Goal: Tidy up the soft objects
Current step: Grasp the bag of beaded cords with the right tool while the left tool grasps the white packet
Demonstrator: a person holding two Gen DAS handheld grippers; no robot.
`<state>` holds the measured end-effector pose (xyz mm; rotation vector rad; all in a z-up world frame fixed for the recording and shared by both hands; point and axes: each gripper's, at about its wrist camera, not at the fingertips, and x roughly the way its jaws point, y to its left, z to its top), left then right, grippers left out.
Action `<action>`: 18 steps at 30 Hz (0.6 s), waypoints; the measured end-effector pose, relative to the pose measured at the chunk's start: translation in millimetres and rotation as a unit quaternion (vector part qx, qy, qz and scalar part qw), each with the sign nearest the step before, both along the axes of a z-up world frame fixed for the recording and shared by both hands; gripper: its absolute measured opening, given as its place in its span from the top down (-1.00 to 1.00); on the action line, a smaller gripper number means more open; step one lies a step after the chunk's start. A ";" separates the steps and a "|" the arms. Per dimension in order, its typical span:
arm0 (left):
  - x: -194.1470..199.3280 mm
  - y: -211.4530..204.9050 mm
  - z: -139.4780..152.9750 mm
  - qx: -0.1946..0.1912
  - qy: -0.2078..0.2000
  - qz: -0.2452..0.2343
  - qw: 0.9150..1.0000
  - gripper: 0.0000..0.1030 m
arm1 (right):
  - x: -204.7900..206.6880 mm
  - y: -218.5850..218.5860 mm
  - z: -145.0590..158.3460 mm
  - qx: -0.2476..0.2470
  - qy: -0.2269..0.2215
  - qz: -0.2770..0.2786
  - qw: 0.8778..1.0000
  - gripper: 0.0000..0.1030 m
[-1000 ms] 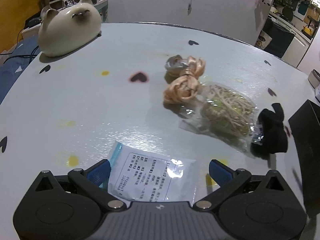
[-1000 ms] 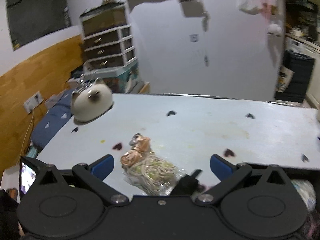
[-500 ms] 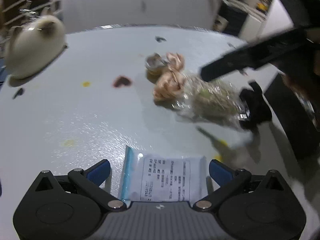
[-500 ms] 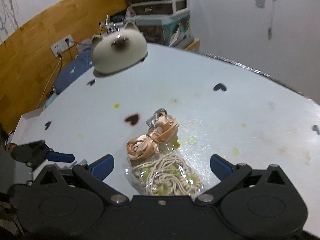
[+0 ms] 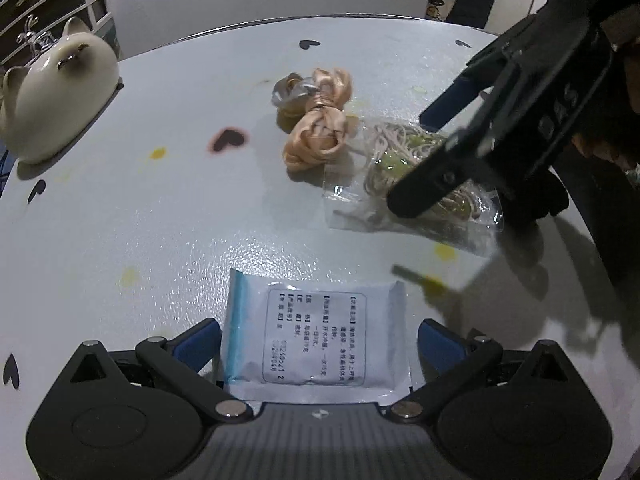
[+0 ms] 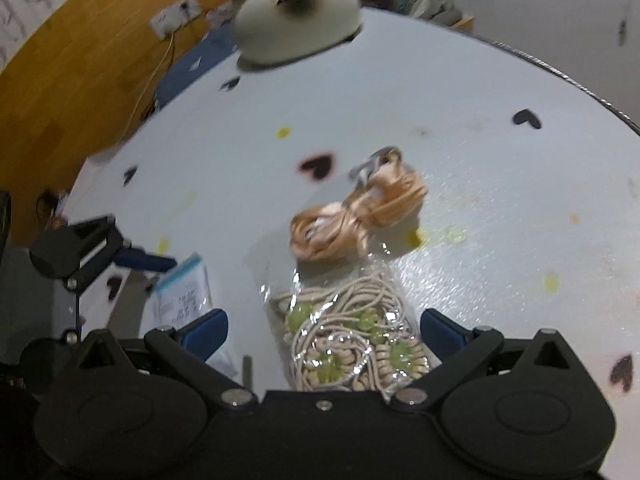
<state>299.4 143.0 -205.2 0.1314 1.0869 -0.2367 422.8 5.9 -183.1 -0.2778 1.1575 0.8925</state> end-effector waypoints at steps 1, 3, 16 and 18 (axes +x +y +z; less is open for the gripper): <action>-0.8 0.0 0.2 -0.002 0.000 0.004 1.000 -1.00 | -0.9 2.6 -1.0 -0.010 -0.005 0.005 1.000 -1.00; -2.1 2.4 0.9 -0.007 0.001 0.011 1.000 -0.95 | -1.2 7.4 -4.8 -0.040 -0.016 0.010 0.999 -1.00; -8.8 21.3 12.8 -0.026 -0.009 0.075 0.997 -0.04 | -21.9 9.0 0.7 -0.069 -0.057 -0.030 0.996 -0.31; -10.3 27.1 14.8 -0.036 -0.009 0.088 0.995 -0.01 | -26.6 6.5 5.7 -0.062 -0.064 -0.048 0.995 -0.30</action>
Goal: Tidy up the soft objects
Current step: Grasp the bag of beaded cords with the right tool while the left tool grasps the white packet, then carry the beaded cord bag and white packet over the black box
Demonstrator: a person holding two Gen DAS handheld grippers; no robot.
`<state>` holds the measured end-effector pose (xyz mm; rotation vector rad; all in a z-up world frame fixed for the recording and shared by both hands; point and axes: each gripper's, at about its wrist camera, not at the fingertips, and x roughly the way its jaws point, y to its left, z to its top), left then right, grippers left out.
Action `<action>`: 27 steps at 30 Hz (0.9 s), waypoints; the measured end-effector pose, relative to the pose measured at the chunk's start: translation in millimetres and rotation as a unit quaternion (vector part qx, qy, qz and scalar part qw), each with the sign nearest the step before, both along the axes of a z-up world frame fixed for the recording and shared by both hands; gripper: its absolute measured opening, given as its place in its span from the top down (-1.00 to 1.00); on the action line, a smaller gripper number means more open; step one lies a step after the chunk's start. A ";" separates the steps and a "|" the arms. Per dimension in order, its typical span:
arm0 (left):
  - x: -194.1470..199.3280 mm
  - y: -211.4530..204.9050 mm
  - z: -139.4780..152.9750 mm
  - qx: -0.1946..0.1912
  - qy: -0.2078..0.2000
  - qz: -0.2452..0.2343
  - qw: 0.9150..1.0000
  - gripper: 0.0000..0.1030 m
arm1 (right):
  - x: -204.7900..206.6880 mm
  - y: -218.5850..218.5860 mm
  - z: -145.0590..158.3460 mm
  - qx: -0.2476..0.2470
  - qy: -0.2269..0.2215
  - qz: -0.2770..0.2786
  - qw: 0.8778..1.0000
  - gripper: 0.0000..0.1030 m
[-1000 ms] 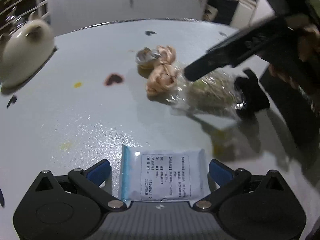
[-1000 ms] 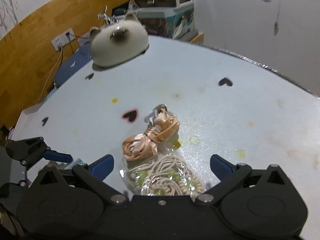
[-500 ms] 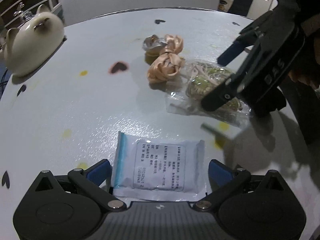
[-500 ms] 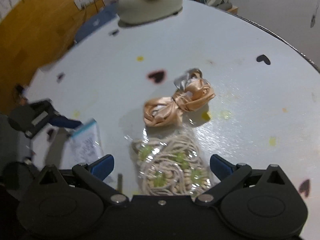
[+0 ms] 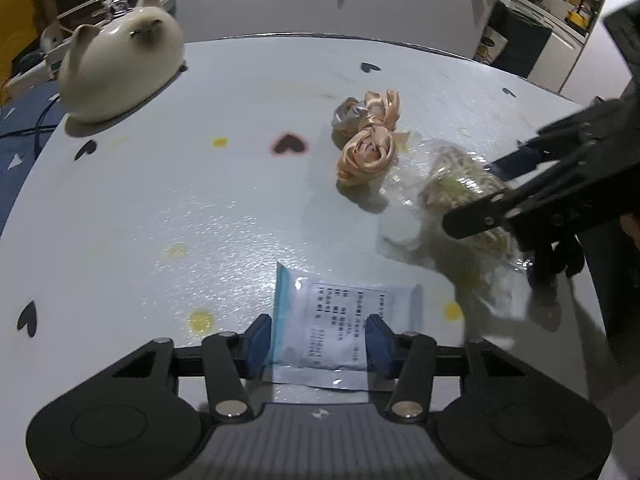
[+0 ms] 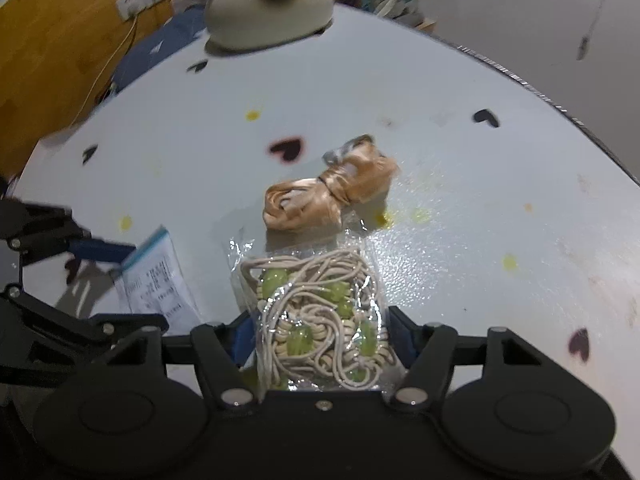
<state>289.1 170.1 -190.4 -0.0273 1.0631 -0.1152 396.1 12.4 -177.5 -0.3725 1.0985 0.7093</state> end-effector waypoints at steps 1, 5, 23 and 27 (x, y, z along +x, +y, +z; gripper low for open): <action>-1.1 2.1 0.6 -0.001 -0.001 0.005 1.000 -0.02 | -2.4 -1.1 2.5 0.005 -0.003 -0.009 1.000 -0.29; -3.8 4.6 2.6 -0.005 -0.005 0.016 1.000 -1.00 | -12.3 -8.5 15.7 0.024 -0.019 -0.048 0.998 -0.29; -2.0 -42.0 -19.2 0.044 -0.017 0.019 0.999 -0.71 | -51.9 -36.6 40.5 0.081 -0.038 -0.133 0.987 -0.29; -1.8 -41.0 -16.3 0.043 -0.023 0.014 0.999 -0.47 | -59.7 -39.4 42.2 0.086 -0.039 -0.144 0.985 -0.29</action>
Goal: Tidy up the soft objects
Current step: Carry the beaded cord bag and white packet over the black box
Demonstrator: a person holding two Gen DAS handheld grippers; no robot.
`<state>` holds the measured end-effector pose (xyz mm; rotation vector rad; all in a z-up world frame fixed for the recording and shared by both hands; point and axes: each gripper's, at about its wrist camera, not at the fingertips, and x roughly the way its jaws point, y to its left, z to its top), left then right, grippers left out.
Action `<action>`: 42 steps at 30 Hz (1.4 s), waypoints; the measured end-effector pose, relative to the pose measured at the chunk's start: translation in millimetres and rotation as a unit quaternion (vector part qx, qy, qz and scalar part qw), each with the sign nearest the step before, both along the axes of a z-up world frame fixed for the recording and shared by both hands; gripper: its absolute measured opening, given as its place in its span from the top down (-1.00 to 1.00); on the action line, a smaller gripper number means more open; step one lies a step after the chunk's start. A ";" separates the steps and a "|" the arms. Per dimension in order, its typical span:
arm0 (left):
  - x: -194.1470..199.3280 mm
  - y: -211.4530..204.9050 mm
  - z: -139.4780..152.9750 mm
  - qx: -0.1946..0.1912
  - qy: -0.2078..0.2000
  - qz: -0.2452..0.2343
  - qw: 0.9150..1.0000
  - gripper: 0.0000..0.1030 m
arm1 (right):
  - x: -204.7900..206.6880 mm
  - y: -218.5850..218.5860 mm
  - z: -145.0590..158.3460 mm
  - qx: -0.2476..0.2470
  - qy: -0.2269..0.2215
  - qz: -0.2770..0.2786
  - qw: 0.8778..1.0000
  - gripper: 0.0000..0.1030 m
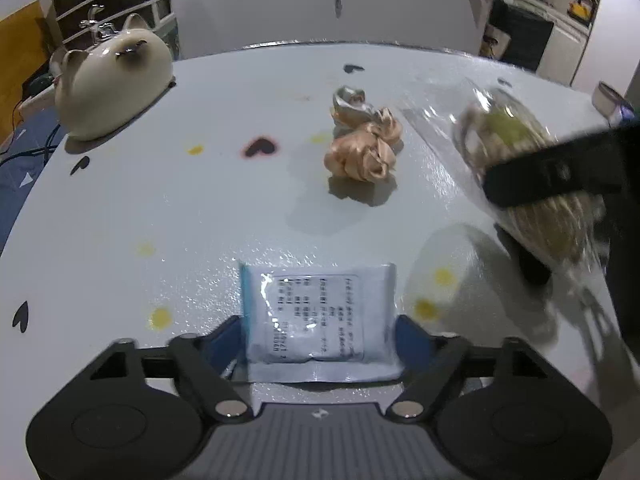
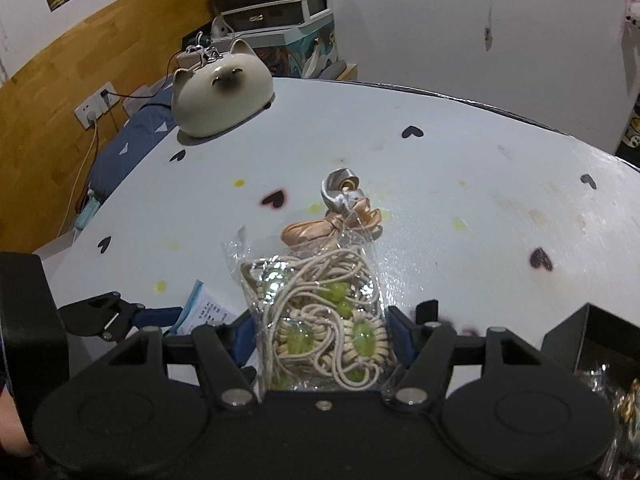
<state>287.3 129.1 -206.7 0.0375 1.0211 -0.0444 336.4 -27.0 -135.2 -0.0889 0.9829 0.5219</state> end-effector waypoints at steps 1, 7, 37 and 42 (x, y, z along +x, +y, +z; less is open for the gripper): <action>-0.2 0.5 0.1 0.000 -0.001 0.000 1.000 -0.41 | -1.7 -0.7 -0.2 0.002 0.000 -0.003 1.000 -0.29; -2.4 17.9 7.2 -0.029 -0.016 0.026 0.999 0.06 | -13.2 -2.2 0.5 0.003 0.001 -0.012 1.000 -0.29; -8.3 -21.5 0.3 0.001 -0.015 0.023 1.000 -0.27 | -35.4 -44.3 6.9 0.032 0.005 -0.051 0.998 -0.29; -8.9 -22.5 3.8 -0.004 -0.025 0.026 0.999 -0.05 | -37.9 -47.3 9.3 0.036 0.002 -0.050 0.998 -0.29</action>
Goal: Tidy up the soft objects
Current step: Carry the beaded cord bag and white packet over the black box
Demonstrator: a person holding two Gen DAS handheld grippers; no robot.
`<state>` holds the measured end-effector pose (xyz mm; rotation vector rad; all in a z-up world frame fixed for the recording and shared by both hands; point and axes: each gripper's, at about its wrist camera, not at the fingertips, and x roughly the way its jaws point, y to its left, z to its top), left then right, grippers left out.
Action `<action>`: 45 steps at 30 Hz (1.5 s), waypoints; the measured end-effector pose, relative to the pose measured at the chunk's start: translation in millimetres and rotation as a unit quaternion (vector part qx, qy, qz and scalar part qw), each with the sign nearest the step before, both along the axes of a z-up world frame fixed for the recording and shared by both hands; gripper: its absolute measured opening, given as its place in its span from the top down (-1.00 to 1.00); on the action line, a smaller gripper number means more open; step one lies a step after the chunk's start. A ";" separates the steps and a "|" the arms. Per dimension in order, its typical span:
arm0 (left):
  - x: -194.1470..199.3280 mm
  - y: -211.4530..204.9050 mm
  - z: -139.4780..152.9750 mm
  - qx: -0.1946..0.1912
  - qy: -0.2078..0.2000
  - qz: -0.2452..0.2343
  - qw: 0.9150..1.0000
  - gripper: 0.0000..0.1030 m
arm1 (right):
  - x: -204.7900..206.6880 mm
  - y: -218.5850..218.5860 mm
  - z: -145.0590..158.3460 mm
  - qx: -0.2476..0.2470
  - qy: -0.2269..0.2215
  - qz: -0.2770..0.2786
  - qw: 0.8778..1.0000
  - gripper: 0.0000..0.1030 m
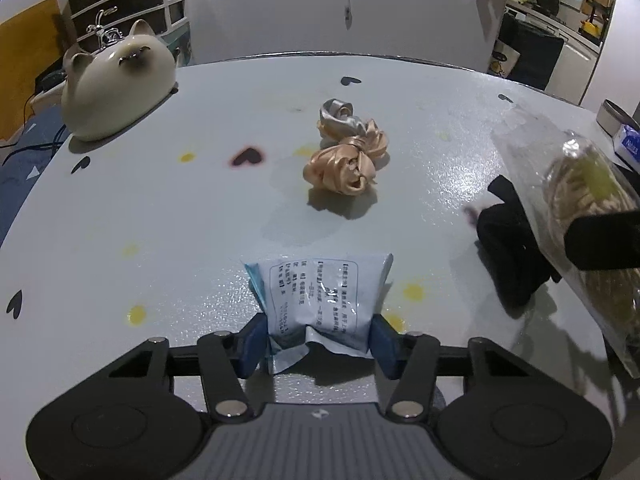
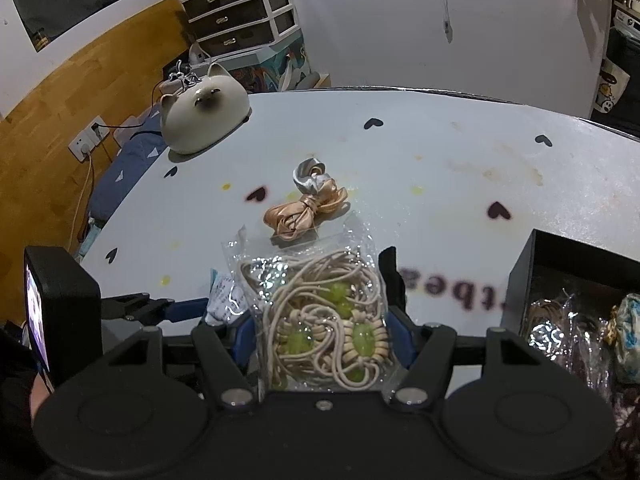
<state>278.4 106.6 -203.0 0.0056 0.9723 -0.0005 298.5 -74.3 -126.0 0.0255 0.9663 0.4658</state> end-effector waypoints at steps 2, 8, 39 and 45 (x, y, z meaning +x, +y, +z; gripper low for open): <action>0.5 2.2 0.3 -0.004 -0.001 0.002 1.000 -0.03 | -1.2 -0.7 0.2 0.000 0.000 0.000 1.000 -0.29; -0.9 8.1 1.4 -0.018 -0.006 0.008 1.000 -0.02 | -6.2 -0.8 3.0 0.001 -0.005 -0.001 1.000 -0.29; 7.7 -62.2 133.5 -0.166 -0.109 -0.076 0.977 -0.03 | -52.8 -148.3 51.7 0.005 -0.086 -0.180 0.980 -0.29; 35.6 -123.8 124.5 -0.185 -0.061 -0.125 0.973 -0.03 | -65.6 -196.5 44.2 -0.013 -0.086 -0.192 0.978 -0.29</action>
